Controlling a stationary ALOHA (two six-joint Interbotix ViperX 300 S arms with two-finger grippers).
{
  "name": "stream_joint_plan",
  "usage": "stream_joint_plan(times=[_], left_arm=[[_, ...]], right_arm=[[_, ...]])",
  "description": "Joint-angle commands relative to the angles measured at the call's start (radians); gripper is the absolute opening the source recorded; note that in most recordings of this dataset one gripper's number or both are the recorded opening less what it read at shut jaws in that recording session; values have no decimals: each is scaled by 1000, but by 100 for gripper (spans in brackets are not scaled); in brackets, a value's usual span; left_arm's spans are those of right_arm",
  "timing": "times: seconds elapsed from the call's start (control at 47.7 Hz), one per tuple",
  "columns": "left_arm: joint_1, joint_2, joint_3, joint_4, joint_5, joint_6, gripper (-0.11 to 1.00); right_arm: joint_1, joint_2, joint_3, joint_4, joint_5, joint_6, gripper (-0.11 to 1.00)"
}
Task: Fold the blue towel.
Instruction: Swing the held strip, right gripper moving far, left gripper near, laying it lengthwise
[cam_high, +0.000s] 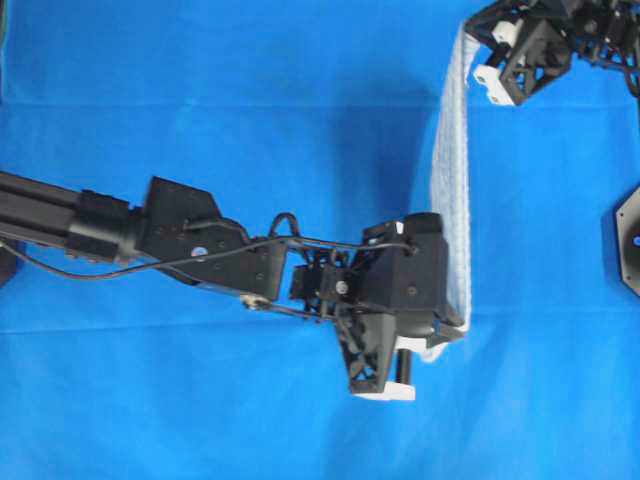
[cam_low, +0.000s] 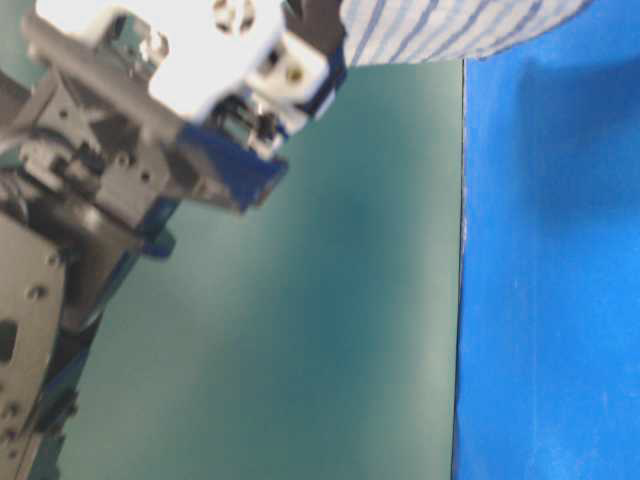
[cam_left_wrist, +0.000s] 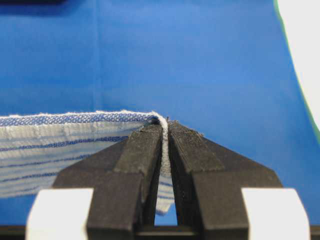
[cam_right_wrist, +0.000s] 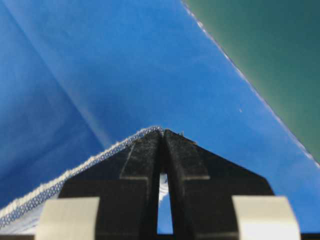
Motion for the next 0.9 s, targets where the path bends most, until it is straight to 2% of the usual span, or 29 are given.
stream_joint_plan(times=[0.0, 0.105, 0.23, 0.356, 0.482, 0.649, 0.754, 0.88], left_arm=[[0, 11, -54, 2, -52, 12, 3], [8, 58, -83, 2, -114, 44, 3], [12, 100, -89, 2, -176, 51, 3], [12, 120, -75, 2, -195, 43, 3], [12, 104, -20, -3, -195, 34, 3], [6, 54, 106, -6, -201, -37, 3], [0, 21, 183, -5, -195, -101, 3], [-9, -6, 252, -6, -196, -144, 3]], right_arm=[[-12, -54, 8, -5, 17, 3, 3], [-12, -89, 32, -5, 41, 6, 3], [-12, -89, 40, -2, 52, 8, 3], [-12, -15, 28, 0, 37, 11, 3], [-11, 94, -2, 0, -32, 12, 3], [2, 245, -78, 0, -123, 14, 3], [20, 322, -127, 0, -149, 14, 3], [41, 399, -187, 2, -166, 15, 3]])
